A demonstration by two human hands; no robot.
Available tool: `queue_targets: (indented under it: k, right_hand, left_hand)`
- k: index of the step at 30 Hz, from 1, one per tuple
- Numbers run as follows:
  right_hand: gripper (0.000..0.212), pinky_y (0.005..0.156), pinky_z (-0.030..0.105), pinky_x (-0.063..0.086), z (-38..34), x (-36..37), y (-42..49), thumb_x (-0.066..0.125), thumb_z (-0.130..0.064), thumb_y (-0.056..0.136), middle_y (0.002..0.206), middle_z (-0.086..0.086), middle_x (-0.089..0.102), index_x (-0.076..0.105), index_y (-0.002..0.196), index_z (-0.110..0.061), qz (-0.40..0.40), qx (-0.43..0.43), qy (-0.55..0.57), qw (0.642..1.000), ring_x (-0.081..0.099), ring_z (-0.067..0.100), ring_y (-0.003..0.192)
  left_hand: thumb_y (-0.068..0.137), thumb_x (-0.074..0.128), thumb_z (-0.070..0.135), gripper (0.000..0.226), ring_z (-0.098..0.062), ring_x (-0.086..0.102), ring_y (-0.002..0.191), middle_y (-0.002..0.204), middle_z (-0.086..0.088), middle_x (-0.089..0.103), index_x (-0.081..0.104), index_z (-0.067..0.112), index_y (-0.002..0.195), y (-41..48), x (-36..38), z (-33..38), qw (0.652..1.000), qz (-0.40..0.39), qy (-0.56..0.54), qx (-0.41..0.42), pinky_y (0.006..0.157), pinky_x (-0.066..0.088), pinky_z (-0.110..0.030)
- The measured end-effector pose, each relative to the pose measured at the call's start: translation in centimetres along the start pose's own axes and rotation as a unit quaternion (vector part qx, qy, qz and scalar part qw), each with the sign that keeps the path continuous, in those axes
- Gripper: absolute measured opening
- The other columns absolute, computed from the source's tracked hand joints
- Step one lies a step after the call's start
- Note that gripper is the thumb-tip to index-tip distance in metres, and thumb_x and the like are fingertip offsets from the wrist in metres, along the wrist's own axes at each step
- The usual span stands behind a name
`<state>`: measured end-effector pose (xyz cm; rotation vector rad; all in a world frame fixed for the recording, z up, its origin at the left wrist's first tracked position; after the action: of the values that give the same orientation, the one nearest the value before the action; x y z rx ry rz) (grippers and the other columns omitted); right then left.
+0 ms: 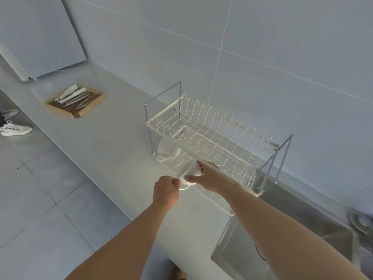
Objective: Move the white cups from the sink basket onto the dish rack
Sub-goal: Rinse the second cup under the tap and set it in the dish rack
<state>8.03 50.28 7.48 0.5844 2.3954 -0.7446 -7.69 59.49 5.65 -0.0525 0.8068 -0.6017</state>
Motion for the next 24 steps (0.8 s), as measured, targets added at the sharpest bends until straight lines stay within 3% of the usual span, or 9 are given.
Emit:
queue_targets:
  k: [6,8,12,15,18,20,22,24]
  right_hand:
    - [0.053,0.091,0.044,0.052,0.0,1.2,2.9,0.082,-0.054,0.067,0.100,-0.010,0.056,0.062,0.110,-0.030,0.061,0.025,0.052,0.996,0.059,0.021,0.101]
    - [0.062,0.085,0.040,0.054,0.4,1.5,3.4,0.081,-0.060,0.062,0.097,-0.011,0.058,0.064,0.112,-0.029,0.084,0.037,0.061,0.994,0.060,0.019,0.097]
    - [0.081,0.082,0.047,0.059,0.8,1.8,4.3,0.078,-0.064,0.049,0.102,0.007,0.069,0.066,0.115,-0.019,0.121,0.065,0.094,0.986,0.067,0.022,0.094]
    - [0.069,0.072,0.045,0.057,0.4,2.0,5.3,0.080,-0.059,0.053,0.098,0.015,0.069,0.067,0.103,-0.014,0.126,0.079,0.091,0.985,0.065,0.023,0.078]
    - [0.051,0.060,0.024,0.050,0.1,2.4,6.6,0.084,-0.053,0.059,0.089,-0.001,0.073,0.069,0.098,-0.024,0.131,0.088,0.095,0.983,0.070,0.019,0.081]
    - [0.049,0.057,0.024,0.044,-0.3,2.3,7.2,0.085,-0.052,0.060,0.078,-0.007,0.069,0.065,0.091,-0.021,0.143,0.091,0.096,0.981,0.063,0.009,0.065]
    - [0.053,0.062,0.034,0.046,-0.9,2.2,7.6,0.086,-0.050,0.061,0.082,0.012,0.070,0.064,0.093,-0.013,0.142,0.088,0.101,0.981,0.063,0.019,0.066]
    - [0.057,0.072,0.041,0.050,-1.3,1.9,7.9,0.085,-0.050,0.062,0.093,0.021,0.069,0.065,0.096,-0.009,0.148,0.071,0.101,0.981,0.066,0.031,0.079]
  left_hand:
    - [0.093,0.057,0.024,0.028,-0.020,0.050,0.071,0.091,-0.013,0.076,0.078,0.006,0.096,4.3,0.4,-0.9,1.000,-0.020,-0.013,-0.018,0.062,0.031,-0.024]
    - [0.093,0.057,0.024,0.028,-0.023,0.053,0.072,0.091,-0.014,0.075,0.078,0.005,0.094,5.3,0.7,-1.3,0.999,-0.040,-0.022,-0.023,0.061,0.031,-0.023]
    - [0.092,0.057,0.025,0.029,-0.025,0.056,0.074,0.089,-0.015,0.075,0.077,0.004,0.091,6.9,1.4,-1.5,0.995,-0.079,-0.049,-0.027,0.063,0.032,-0.025]
    - [0.094,0.057,0.027,0.030,-0.023,0.055,0.074,0.088,-0.013,0.073,0.076,0.003,0.091,8.1,1.7,-1.9,0.991,-0.106,-0.077,-0.038,0.065,0.034,-0.026]
    - [0.093,0.057,0.026,0.032,-0.023,0.049,0.065,0.062,-0.003,0.060,0.070,0.010,0.069,9.3,1.7,-2.2,0.987,-0.120,-0.097,-0.052,0.057,0.032,-0.028]
    - [0.093,0.055,0.026,0.042,-0.019,0.042,0.054,0.049,0.005,0.045,0.055,0.014,0.053,9.9,1.5,-2.1,0.986,-0.124,-0.097,-0.056,0.050,0.029,-0.029]
    - [0.094,0.054,0.027,0.043,-0.019,0.043,0.054,0.051,0.001,0.048,0.057,0.005,0.057,10.4,1.7,-2.2,0.982,-0.137,-0.111,-0.065,0.051,0.031,-0.029]
    - [0.094,0.054,0.027,0.042,-0.023,0.048,0.060,0.061,-0.006,0.058,0.066,-0.004,0.069,10.7,1.9,-2.1,0.976,-0.146,-0.145,-0.077,0.057,0.035,-0.031]
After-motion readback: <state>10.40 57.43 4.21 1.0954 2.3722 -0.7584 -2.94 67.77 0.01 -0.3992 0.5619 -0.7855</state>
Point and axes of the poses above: each hand's wrist, its own y-axis towards the middle knuckle, its own x-axis out of the palm, z = x × y, the point moved 6 cm from there along y, towards the middle knuckle
